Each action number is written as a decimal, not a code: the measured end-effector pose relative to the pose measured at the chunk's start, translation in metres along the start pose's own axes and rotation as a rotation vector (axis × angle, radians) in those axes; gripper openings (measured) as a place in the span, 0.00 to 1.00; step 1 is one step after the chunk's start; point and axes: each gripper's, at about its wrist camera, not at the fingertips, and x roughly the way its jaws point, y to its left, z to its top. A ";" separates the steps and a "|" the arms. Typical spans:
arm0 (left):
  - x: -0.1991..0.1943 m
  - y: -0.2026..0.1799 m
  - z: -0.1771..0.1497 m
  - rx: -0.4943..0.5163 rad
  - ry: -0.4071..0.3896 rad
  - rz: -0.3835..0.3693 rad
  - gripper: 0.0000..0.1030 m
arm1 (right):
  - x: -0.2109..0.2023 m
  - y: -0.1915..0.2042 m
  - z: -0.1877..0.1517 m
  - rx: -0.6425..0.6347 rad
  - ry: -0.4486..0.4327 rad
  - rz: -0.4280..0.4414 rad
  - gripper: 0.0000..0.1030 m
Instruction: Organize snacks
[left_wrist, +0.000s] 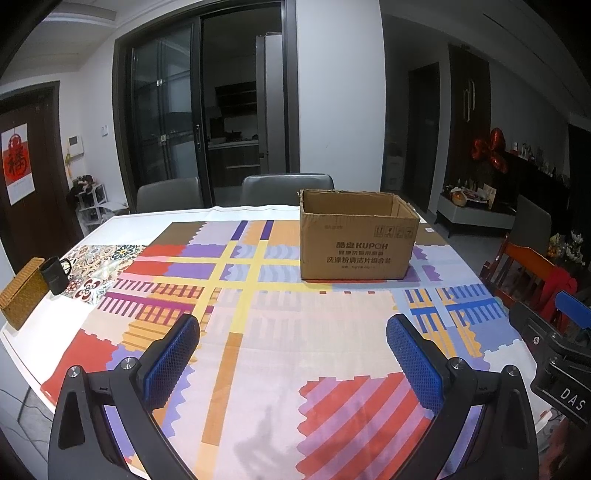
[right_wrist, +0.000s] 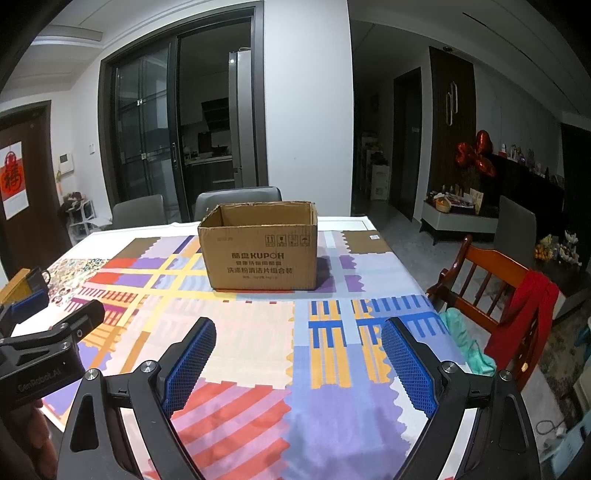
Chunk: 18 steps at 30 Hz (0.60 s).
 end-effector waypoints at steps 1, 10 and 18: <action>0.000 0.000 0.000 0.001 0.000 -0.001 1.00 | 0.000 0.000 0.000 -0.001 0.001 -0.002 0.89; 0.001 -0.001 -0.003 0.002 0.014 -0.004 1.00 | 0.000 -0.001 0.000 0.000 0.001 -0.001 0.89; 0.005 -0.004 -0.004 0.010 0.030 -0.001 1.00 | 0.000 -0.001 0.000 0.001 0.001 0.000 0.89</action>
